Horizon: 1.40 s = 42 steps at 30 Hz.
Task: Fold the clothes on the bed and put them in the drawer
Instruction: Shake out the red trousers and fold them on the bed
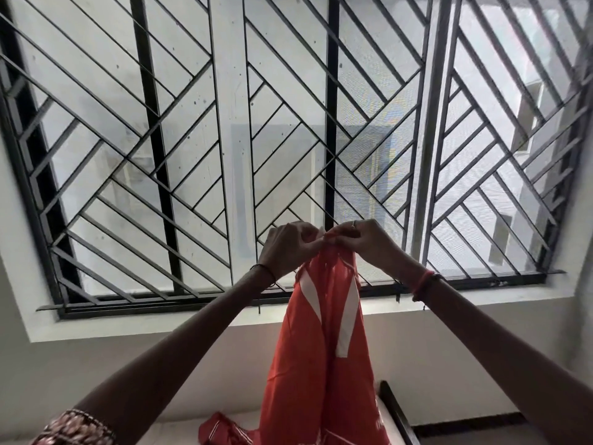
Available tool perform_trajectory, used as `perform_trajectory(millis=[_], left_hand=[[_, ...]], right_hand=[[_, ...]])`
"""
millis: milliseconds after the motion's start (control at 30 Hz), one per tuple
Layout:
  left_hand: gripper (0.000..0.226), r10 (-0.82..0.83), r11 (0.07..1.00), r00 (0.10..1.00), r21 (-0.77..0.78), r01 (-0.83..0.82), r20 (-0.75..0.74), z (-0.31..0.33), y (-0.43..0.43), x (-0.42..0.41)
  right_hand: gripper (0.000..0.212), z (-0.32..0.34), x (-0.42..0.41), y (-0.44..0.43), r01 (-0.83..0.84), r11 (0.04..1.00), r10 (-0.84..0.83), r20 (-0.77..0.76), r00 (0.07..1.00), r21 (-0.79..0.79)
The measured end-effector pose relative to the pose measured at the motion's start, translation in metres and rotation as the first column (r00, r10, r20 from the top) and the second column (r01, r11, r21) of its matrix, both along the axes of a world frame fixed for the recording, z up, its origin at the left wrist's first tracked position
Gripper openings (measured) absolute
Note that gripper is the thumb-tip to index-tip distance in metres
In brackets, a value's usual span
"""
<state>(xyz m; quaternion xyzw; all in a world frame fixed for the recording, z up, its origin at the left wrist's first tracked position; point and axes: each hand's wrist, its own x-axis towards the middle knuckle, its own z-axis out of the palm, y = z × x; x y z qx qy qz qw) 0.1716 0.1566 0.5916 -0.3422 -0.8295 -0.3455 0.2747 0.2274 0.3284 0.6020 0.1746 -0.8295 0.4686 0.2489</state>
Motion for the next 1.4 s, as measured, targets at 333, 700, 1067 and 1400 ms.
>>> perform_trajectory(millis=[333, 700, 1067, 1400], left_hand=[[0.033, 0.013, 0.999, 0.999, -0.034, -0.014, -0.031, 0.003, -0.004, -0.003], [0.023, -0.009, 1.0, 0.997, 0.014, 0.008, 0.071, -0.002, -0.011, -0.011], [0.017, -0.371, 0.927, 0.885, 0.169, 0.335, 0.281, 0.014, -0.004, -0.005], [0.038, -0.435, 0.895, 0.574, 0.261, 0.362, 0.694, 0.02, -0.011, -0.006]], right_hand=[[0.012, 0.002, -0.007, -0.001, 0.011, 1.0, -0.01, 0.033, 0.999, -0.026], [0.012, 0.013, -0.01, -0.002, -0.009, 0.99, -0.006, 0.108, 0.994, 0.138], [0.011, 0.005, -0.005, -0.002, -0.178, 0.894, 0.298, 0.249, 0.922, -0.411], [0.005, -0.004, 0.001, 0.0, -0.181, 0.815, 0.394, 0.298, 0.869, -0.55]])
